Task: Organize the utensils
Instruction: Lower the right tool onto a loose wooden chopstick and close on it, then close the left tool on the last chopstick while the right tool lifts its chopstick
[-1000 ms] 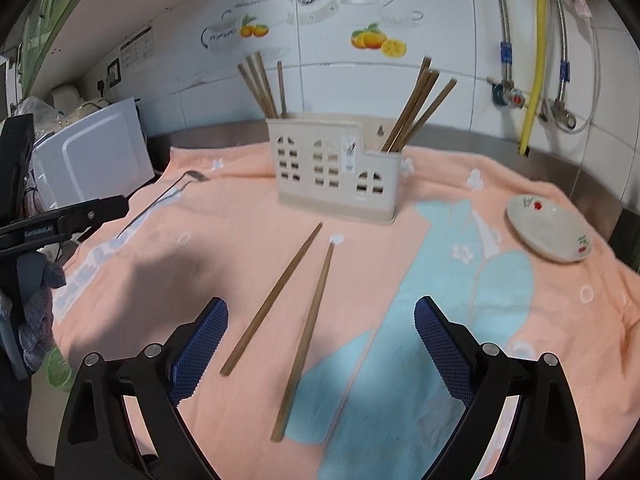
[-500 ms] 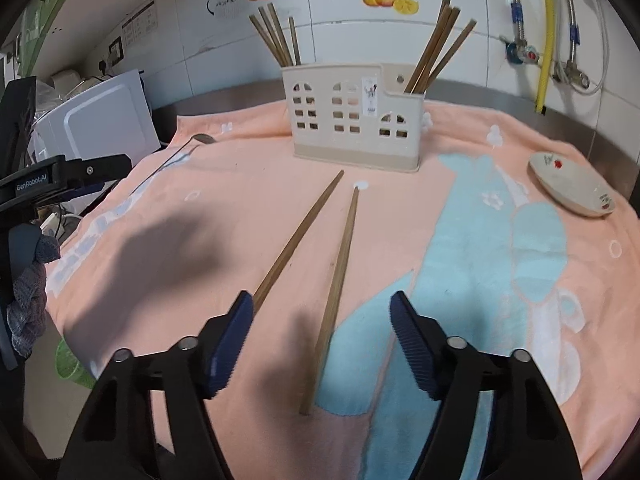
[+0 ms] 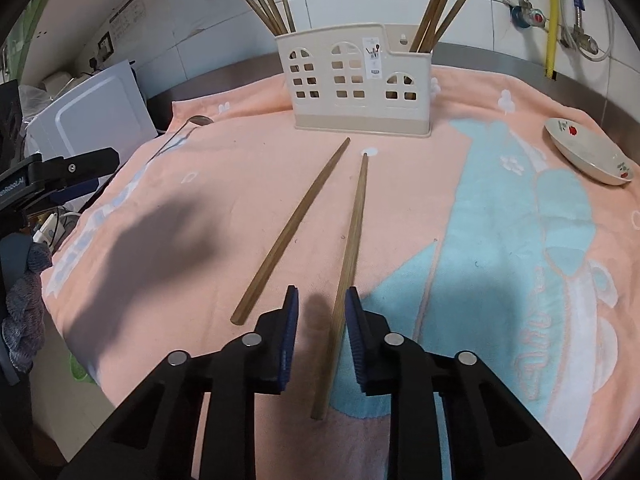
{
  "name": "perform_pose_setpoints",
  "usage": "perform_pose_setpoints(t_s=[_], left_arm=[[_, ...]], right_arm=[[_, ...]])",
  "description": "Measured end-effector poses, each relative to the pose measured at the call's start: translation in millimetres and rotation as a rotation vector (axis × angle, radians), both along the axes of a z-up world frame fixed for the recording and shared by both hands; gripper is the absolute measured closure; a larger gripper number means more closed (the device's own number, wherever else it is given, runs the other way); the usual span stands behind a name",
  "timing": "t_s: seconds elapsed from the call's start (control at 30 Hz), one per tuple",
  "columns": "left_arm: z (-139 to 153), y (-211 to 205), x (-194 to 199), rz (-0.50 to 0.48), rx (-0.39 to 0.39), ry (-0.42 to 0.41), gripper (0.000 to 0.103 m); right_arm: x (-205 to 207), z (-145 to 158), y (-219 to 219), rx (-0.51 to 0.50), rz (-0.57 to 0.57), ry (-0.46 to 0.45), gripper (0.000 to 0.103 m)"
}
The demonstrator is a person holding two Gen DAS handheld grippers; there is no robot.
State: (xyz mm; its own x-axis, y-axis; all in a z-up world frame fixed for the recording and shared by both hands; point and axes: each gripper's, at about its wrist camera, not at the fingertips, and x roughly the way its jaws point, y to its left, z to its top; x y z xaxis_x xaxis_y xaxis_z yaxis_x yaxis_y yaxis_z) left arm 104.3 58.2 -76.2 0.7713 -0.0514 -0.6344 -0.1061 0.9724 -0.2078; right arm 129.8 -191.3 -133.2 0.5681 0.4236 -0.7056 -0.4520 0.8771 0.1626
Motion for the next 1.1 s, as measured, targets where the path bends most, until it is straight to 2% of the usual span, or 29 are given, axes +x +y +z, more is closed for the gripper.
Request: perform_pose_setpoints(t_s=[0.23, 0.37, 0.6, 0.87, 1.1], left_arm=[[-3.8, -5.1, 1.2, -0.012, 0.003, 0.008, 0.005], [-3.5, -7.7, 2.2, -0.018, 0.010, 0.009, 0.005], [-6.0, -13.8, 3.3, -0.031, 0.017, 0.016, 0.005], [-11.2, -29.2, 3.7, -0.063, 0.034, 0.032, 0.005], [-18.4, -52.1, 6.7, -0.114, 0.041, 0.051, 0.006]], right_arm=[[3.8, -5.7, -0.7, -0.012, -0.025, 0.015, 0.090], [8.1, -9.2, -1.4, -0.020, -0.045, 0.028, 0.091], [7.4, -11.6, 3.0, -0.059, -0.040, -0.005, 0.091], [6.4, -6.4, -3.3, -0.033, -0.053, 0.001, 0.096], [-0.9, 14.2, -13.9, -0.021, -0.056, -0.048, 0.096]])
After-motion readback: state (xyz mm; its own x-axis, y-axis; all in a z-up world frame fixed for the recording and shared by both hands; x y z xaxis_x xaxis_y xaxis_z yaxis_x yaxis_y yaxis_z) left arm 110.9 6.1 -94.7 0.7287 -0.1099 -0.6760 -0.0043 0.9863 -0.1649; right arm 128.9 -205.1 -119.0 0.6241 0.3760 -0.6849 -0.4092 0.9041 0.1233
